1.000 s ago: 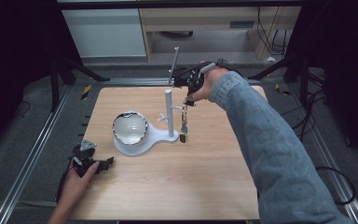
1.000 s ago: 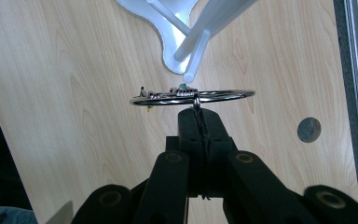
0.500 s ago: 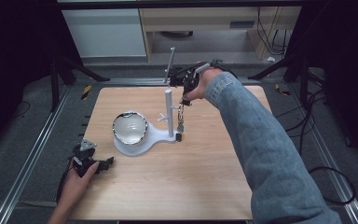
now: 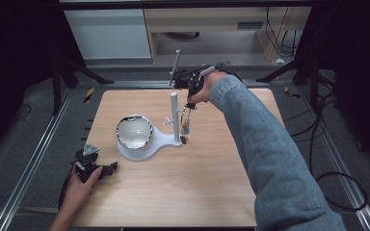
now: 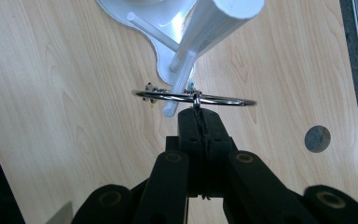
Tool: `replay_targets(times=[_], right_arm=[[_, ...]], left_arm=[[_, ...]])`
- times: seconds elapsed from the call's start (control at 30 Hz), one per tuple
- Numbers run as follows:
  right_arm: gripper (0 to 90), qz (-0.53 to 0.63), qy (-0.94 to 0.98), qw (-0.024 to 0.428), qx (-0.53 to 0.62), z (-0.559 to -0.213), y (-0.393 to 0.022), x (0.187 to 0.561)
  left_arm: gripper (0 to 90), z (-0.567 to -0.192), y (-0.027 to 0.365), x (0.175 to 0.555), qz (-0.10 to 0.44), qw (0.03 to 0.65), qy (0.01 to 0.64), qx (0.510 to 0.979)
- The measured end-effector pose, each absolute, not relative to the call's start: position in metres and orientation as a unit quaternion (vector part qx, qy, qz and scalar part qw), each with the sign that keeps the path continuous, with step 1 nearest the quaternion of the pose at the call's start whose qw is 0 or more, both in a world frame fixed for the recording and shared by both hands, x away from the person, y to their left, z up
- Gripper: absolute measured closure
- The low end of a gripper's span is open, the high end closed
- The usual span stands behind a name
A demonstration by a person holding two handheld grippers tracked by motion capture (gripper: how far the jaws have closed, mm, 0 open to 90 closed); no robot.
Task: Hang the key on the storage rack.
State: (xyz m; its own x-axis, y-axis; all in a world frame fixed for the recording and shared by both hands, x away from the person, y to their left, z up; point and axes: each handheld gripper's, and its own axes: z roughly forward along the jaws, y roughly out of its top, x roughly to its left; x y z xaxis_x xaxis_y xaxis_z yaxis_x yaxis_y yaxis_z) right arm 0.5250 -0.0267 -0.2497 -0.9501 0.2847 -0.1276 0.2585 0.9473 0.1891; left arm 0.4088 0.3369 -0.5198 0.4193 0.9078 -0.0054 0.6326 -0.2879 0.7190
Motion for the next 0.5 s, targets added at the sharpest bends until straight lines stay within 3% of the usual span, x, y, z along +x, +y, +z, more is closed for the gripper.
replay_targets(times=[0.5], right_arm=[[88.8, 0.094, 0.983, 0.065, 0.143, -0.262, -0.022, 0.535]], left_arm=[[0.0, -0.520, 0.337, 0.409, 0.208, 0.330, 0.497, 0.775]])
